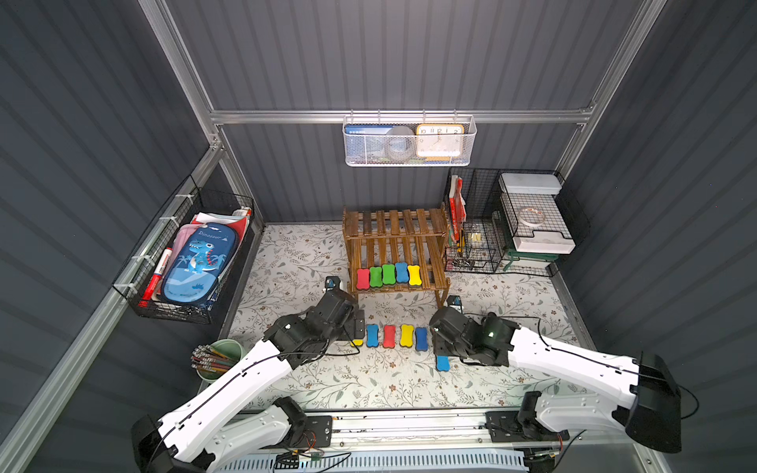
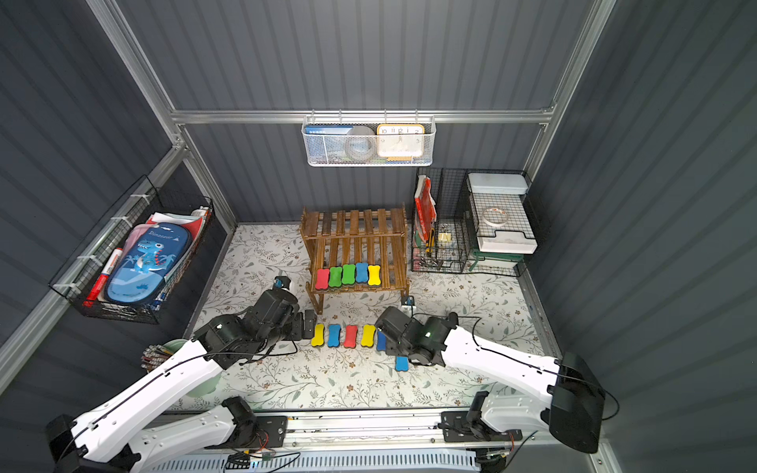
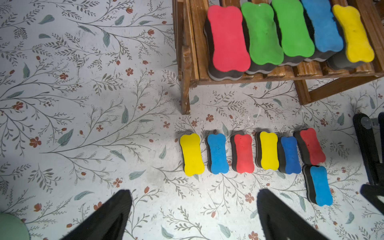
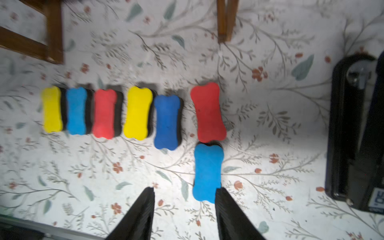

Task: Remove the whiteboard erasers from the shelf
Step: Pick up the whiteboard eraser from the shelf.

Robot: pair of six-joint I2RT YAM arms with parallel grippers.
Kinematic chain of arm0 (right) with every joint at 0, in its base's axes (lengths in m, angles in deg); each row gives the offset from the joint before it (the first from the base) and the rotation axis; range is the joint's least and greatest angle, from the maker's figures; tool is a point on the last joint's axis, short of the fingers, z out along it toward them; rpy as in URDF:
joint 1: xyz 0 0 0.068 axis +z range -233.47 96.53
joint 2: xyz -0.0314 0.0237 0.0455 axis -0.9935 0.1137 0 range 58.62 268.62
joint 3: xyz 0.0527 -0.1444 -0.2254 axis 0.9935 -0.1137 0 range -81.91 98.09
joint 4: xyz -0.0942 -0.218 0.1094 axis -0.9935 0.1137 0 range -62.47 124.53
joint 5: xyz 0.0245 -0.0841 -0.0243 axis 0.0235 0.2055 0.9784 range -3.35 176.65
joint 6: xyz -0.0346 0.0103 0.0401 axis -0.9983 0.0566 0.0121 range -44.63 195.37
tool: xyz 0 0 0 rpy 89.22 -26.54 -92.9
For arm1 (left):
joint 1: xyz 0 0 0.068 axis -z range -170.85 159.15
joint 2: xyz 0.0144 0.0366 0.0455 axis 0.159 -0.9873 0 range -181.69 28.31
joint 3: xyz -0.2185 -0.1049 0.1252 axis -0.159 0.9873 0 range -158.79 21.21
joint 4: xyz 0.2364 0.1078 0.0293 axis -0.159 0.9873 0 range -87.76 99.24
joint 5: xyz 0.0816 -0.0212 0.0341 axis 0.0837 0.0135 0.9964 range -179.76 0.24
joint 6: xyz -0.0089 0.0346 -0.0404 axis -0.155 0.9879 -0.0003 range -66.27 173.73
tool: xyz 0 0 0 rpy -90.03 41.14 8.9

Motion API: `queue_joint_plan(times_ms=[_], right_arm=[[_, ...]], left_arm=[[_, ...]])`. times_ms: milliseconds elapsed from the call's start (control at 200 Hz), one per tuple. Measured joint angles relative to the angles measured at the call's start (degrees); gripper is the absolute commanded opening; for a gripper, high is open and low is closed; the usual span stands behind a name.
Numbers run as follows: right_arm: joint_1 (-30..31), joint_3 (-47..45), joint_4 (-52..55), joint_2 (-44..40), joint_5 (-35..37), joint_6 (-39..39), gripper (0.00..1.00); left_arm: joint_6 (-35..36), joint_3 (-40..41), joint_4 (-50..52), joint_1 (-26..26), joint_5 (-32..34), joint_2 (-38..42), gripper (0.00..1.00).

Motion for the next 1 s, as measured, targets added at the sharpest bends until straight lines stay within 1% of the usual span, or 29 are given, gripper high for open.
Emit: queue_joint_plan(times_ms=[130,250,370,515,615,865,996], right_arm=[[-0.26,8.48,-0.04,1.88,3.32,-3.3,0.56],[-1.53,16.55,-2.78,7.39,6.1,-6.97,0.57],[-4.72,21.09,-6.27,13.09,6.82,-9.81,0.57],[-9.16,24.44,-8.17,19.23,6.75,-11.78,0.56],[-10.73,24.85,-9.11,21.49,6.67,-12.31,0.55],[-11.56,24.85,-12.81,22.03,5.27,-13.68,0.56],[-11.98,24.85,-13.97,22.16,4.52,-14.03,0.55]], left_arm=[[-0.04,0.0,0.66,0.0,0.81,1.25,0.99],[-0.22,0.0,1.79,0.0,1.29,2.56,0.99],[-0.24,-0.04,2.78,0.0,1.79,3.91,0.99],[-0.24,-0.11,3.56,0.0,2.45,5.03,0.99],[-0.26,-0.13,4.04,0.0,2.6,5.22,0.99],[-0.26,-0.13,4.61,0.0,2.8,5.22,0.99],[-0.28,-0.13,4.61,0.0,2.78,5.22,0.99]])
